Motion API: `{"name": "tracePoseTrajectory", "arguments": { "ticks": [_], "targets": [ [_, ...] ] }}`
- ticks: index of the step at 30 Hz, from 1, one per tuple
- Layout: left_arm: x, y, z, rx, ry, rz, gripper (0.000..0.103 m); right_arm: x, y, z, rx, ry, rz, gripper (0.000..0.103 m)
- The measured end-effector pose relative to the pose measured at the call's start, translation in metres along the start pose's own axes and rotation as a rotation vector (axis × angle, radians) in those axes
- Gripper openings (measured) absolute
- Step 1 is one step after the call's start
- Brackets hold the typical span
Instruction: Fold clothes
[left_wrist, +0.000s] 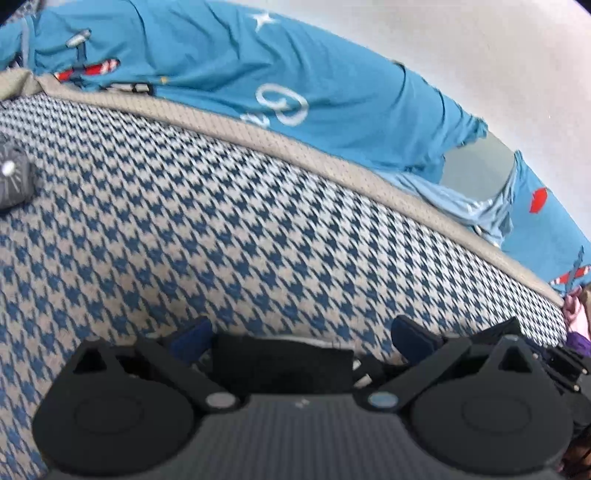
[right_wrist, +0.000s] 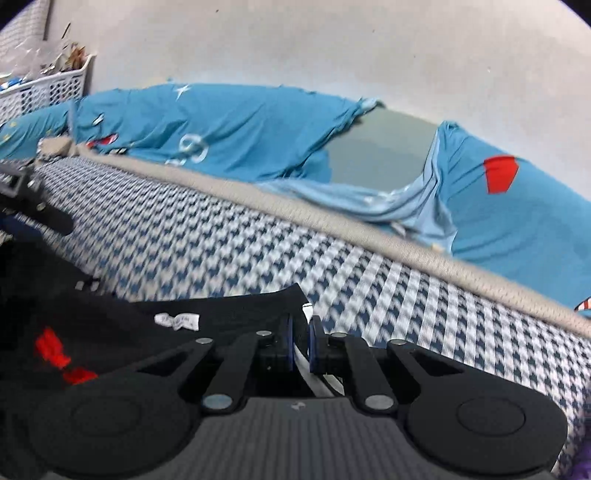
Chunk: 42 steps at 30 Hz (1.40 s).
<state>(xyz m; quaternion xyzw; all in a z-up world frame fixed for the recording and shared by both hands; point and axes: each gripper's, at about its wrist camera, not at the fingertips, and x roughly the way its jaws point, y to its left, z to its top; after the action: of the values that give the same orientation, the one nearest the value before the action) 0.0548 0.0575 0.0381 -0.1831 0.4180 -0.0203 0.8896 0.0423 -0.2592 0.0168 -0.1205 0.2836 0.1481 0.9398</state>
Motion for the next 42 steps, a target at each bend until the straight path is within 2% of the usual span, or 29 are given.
{"name": "tracePoseTrajectory", "arguments": {
  "ticks": [8, 12, 15, 19, 21, 23, 26, 29, 32, 34, 37, 42],
  "targets": [
    [-0.006, 0.003, 0.002, -0.030, -0.078, 0.028, 0.103, 0.016, -0.024, 0.027, 0.117, -0.091, -0.091, 0.009],
    [-0.001, 0.002, 0.003, -0.044, -0.079, 0.038, 0.103, 0.025, -0.036, 0.035, 0.165, -0.125, -0.126, 0.009],
    [0.003, 0.000, 0.003, -0.049, -0.072, 0.037, 0.103, 0.037, -0.047, 0.033, 0.199, -0.110, -0.166, 0.009],
    [0.008, -0.002, 0.000, -0.039, -0.047, 0.029, 0.103, 0.057, -0.052, 0.026, 0.216, -0.028, -0.197, 0.010],
    [0.010, -0.002, -0.001, -0.037, -0.033, 0.031, 0.103, 0.060, -0.052, 0.024, 0.210, -0.011, -0.224, 0.021],
    [0.012, -0.002, -0.003, -0.037, -0.021, 0.035, 0.103, 0.055, -0.049, 0.026, 0.198, -0.025, -0.242, 0.025],
    [0.015, 0.002, -0.005, -0.048, 0.003, 0.033, 0.103, 0.048, -0.042, 0.034, 0.179, -0.060, -0.244, 0.026],
    [0.016, 0.006, -0.007, -0.057, 0.023, 0.039, 0.103, 0.043, -0.030, 0.040, 0.179, -0.090, -0.175, 0.026],
    [0.015, 0.011, -0.009, -0.065, 0.031, 0.047, 0.103, 0.043, -0.007, 0.048, 0.119, -0.110, -0.129, 0.026],
    [0.014, 0.015, -0.009, -0.078, 0.035, 0.045, 0.103, 0.044, 0.005, 0.053, 0.115, -0.118, -0.056, 0.026],
    [0.012, 0.018, -0.009, -0.084, 0.039, 0.043, 0.103, 0.054, 0.023, 0.055, 0.129, -0.088, 0.089, 0.026],
    [0.012, 0.020, -0.008, -0.077, 0.049, 0.042, 0.103, 0.072, 0.054, 0.053, 0.041, -0.020, 0.191, 0.026]
  ]
}}
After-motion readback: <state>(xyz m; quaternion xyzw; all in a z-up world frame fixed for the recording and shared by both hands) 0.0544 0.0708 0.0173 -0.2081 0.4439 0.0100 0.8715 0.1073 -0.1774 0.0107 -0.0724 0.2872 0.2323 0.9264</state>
